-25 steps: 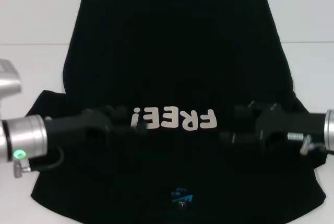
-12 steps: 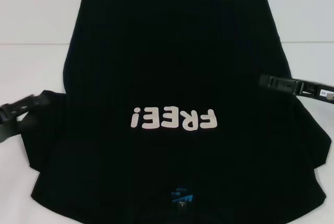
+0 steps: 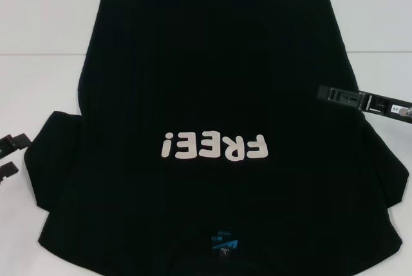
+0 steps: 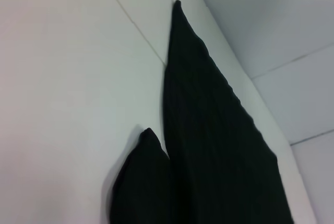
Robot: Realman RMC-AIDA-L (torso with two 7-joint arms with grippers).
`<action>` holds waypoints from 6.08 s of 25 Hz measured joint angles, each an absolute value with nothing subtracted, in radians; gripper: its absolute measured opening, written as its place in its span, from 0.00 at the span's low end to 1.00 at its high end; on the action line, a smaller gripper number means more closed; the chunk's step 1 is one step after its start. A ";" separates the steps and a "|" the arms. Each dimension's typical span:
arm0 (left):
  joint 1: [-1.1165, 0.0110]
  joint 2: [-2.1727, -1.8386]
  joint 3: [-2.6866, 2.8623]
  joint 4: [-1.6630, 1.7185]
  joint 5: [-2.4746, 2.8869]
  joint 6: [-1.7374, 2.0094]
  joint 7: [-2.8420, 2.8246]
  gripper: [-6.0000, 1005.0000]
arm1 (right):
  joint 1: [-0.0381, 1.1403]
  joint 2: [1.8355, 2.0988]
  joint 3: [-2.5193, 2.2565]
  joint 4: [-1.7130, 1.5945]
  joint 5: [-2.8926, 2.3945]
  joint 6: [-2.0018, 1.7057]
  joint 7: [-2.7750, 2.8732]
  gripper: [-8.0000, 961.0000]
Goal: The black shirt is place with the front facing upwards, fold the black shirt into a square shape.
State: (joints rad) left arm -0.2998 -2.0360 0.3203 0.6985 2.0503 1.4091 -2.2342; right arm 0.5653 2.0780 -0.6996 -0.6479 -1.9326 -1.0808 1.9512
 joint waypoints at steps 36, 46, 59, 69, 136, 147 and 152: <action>-0.367 -2.060 0.396 0.671 2.140 1.237 -2.220 0.84 | 0.552 2.074 -0.672 -0.635 -1.925 -1.084 1.953 0.98; -0.367 -2.061 0.395 0.673 2.140 1.233 -2.223 0.54 | 0.551 2.074 -0.672 -0.635 -1.925 -1.094 1.953 0.98; -0.368 -2.062 0.410 0.676 2.152 1.231 -2.224 0.15 | 0.543 2.075 -0.661 -0.634 -1.925 -1.094 1.953 0.98; -0.353 -2.032 0.403 0.714 2.152 1.197 -2.266 0.02 | 0.534 2.074 -0.646 -0.633 -1.924 -1.097 1.953 0.98; -0.456 -2.082 0.543 0.794 2.102 1.577 -1.841 0.69 | 0.523 2.007 -0.628 -0.622 -1.980 -1.231 1.999 0.98; -0.460 -2.097 0.506 0.794 2.088 1.543 -1.824 0.85 | 0.512 1.918 -0.572 -0.819 -2.280 -1.528 2.434 0.98; -0.460 -2.101 0.506 0.791 2.088 1.539 -1.821 0.86 | 0.537 1.915 -0.559 -0.887 -2.406 -1.571 2.537 0.98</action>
